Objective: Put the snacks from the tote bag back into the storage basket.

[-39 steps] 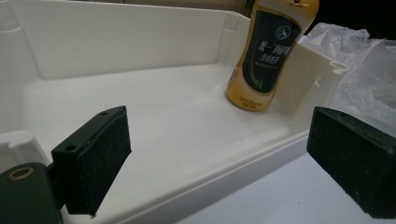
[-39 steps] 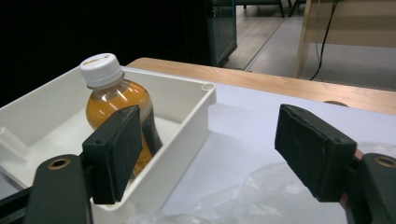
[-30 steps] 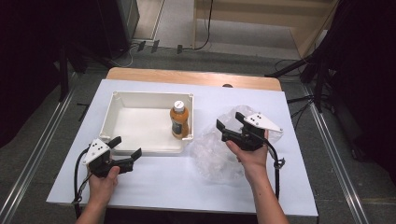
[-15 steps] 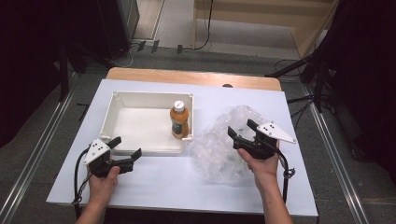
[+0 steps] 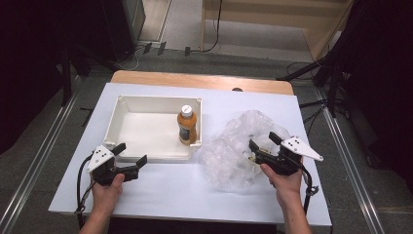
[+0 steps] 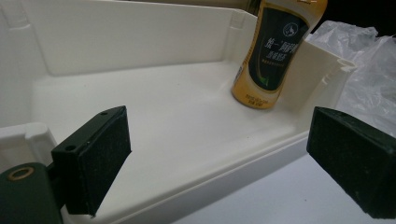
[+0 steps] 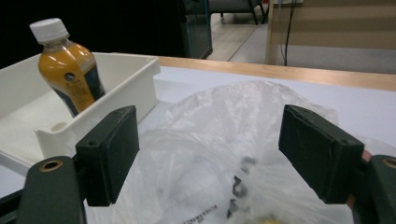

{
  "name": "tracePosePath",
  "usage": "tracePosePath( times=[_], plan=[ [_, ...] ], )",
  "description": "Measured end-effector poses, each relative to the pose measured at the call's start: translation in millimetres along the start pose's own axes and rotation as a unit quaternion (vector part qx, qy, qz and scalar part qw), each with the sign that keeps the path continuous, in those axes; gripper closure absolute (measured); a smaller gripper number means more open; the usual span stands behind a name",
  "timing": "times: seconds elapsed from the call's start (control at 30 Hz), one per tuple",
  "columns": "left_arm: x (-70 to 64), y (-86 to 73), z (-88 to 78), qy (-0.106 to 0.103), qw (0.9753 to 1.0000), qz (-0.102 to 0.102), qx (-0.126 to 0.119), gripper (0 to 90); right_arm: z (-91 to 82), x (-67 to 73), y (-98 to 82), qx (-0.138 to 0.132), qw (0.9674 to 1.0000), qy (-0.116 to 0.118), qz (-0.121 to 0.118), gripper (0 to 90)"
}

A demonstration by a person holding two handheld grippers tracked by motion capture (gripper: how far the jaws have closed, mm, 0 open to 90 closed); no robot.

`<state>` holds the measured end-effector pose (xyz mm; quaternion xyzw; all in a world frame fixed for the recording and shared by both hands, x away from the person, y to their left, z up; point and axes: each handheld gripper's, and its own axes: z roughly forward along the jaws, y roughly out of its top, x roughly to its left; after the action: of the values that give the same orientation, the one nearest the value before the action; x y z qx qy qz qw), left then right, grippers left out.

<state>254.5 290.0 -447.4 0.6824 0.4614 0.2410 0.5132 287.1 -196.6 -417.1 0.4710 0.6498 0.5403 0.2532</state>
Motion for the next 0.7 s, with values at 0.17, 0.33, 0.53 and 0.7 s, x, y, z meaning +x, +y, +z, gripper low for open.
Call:
tracePosePath(
  times=[0.17,0.33,0.53,0.7],
  plan=[
    [-1.3,-0.5,1.1,-0.001,1.0,0.005,0.002,6.3,-9.0,-11.4,-9.0,0.002,0.9999,-0.013,0.01,21.2],
    [-1.0,-0.3,0.4,-0.001,1.0,0.002,0.001,6.3,-22.0,-23.2,-17.0,0.0,0.9995,-0.027,0.019,21.2],
    [-0.9,-0.3,0.1,-0.002,1.0,0.002,0.0,6.3,-32.8,-33.9,-30.4,0.011,0.9987,-0.042,0.027,21.4],
    [0.8,-0.2,-1.7,0.0,1.0,0.001,0.0,6.3,-37.2,-38.3,-38.5,0.018,0.9982,-0.047,0.032,21.3]
  ],
)
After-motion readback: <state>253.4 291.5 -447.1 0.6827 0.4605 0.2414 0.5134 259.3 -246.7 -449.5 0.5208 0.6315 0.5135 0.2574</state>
